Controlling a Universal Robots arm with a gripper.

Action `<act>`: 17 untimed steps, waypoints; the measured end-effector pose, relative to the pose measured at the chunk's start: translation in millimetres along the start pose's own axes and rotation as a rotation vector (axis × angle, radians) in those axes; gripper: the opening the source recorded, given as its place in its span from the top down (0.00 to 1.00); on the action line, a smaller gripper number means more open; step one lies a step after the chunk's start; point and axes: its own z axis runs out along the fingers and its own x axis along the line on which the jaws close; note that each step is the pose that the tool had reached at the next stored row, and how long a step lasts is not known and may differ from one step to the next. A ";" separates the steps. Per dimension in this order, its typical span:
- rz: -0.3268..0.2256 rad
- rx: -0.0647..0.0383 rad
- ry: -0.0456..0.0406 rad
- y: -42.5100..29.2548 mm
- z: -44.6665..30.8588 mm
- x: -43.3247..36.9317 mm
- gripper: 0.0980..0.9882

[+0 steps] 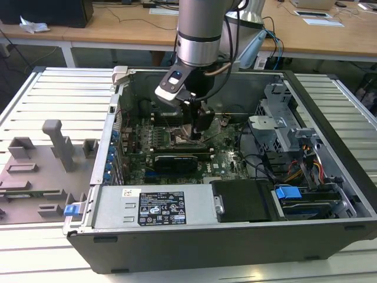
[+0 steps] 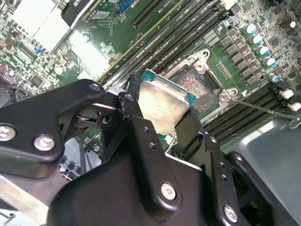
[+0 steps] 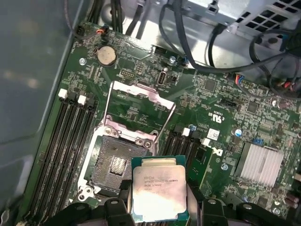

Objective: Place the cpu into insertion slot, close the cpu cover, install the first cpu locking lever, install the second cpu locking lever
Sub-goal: 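Place the cpu into insertion slot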

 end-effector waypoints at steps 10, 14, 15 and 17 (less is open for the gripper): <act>0.088 0.007 -0.0001 0.0 0.0 0.0 0.50; 0.130 0.010 -0.0007 0.0 0.0 0.0 0.50; 0.138 0.011 -0.0008 0.0 0.0 0.0 0.50; 0.165 0.013 -0.0014 0.0 0.0 0.0 0.50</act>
